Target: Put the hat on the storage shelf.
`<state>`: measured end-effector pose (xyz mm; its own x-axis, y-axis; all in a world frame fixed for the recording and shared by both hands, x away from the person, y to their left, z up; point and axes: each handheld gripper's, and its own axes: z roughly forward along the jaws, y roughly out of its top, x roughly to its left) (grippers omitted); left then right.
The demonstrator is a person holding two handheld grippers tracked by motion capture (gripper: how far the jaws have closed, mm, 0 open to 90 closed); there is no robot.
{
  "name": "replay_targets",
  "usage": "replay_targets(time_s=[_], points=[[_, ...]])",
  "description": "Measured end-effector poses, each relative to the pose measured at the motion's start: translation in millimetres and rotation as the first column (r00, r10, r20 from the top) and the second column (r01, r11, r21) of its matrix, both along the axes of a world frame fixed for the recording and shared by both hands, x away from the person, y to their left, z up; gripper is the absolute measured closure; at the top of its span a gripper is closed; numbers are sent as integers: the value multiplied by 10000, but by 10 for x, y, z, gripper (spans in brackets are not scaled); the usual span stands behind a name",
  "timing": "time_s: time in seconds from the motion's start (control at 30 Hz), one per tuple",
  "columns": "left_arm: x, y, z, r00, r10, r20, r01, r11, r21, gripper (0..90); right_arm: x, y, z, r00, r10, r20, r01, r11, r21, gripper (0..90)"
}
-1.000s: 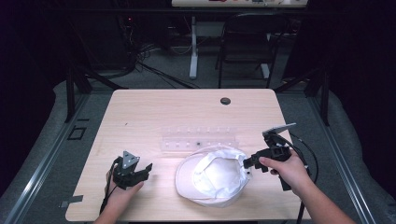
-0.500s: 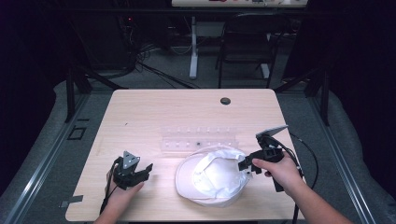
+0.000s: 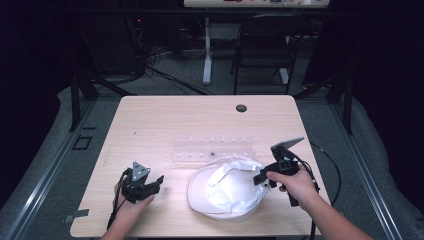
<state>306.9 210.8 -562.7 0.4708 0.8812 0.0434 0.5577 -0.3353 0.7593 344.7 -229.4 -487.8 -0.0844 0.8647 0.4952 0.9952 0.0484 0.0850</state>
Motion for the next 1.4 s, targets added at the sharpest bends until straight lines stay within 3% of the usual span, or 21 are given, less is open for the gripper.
replay_targets(time_s=[0.07,0.1,0.13,0.23,0.4,0.47,0.5,0.8,0.87,1.07,1.13,1.23,1.4], points=[[0,0,0,10000,-5,-10,5,10000,8,408,-1,27,-13,9994,-332,56,332,9994,112,568],[0,0,0,10000,-8,-10,8,10000,11,408,14,3,-6,9999,61,-105,-60,9999,87,581],[0,0,0,10000,-4,-8,4,10000,9,408,9,14,-15,9999,-137,-70,137,9998,111,595],[0,-1,-1,10000,-6,-7,6,10000,7,408,12,4,-13,9999,54,-129,-54,10000,-10,635],[1,-5,-3,10000,-26,-17,26,10000,34,408,10,8,8,9998,-213,-21,213,9998,40,724],[1,-8,-4,10000,-29,-4,29,10000,39,408,8,-15,22,10000,-3,-7,3,9999,-102,762],[0,-10,-5,10000,-14,-10,14,10000,18,408,5,-3,23,9996,-243,111,243,9997,5,768],[-1,-14,-10,10000,-22,-32,22,10000,23,408,0,-5,66,9999,90,78,-89,9999,-128,798],[-1,-15,-10,10000,-20,-32,20,10000,17,408,-7,21,68,9996,-232,174,232,9997,-3,799],[-2,-17,-11,10000,-70,-32,70,10000,55,408,-1,24,131,9999,93,120,-93,10000,-19,802],[-4,-20,-10,10000,-57,-14,57,10000,32,408,-10,43,150,9996,-163,243,162,9999,27,802],[-4,-19,-11,10000,-56,-21,56,10000,30,408,-5,25,209,9997,-15,224,13,9999,107,802],[-4,-23,-12,10000,-84,-31,84,9999,75,408,-6,24,307,9992,-211,346,202,9994,270,803]])
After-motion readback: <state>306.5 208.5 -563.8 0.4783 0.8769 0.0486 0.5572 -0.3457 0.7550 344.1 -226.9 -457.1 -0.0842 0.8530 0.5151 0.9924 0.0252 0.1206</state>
